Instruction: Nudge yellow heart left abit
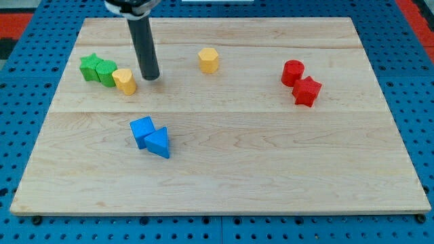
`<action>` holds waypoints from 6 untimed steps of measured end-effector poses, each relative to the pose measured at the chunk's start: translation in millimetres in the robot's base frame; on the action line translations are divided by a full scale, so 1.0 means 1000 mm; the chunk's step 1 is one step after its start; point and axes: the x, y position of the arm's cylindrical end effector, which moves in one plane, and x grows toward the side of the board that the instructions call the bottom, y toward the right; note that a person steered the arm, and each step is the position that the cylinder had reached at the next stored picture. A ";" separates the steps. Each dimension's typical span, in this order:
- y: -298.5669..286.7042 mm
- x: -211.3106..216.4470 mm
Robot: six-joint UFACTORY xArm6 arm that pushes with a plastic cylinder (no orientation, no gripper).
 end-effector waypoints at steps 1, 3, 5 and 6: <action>-0.023 0.008; -0.050 0.009; -0.055 0.050; -0.062 0.010</action>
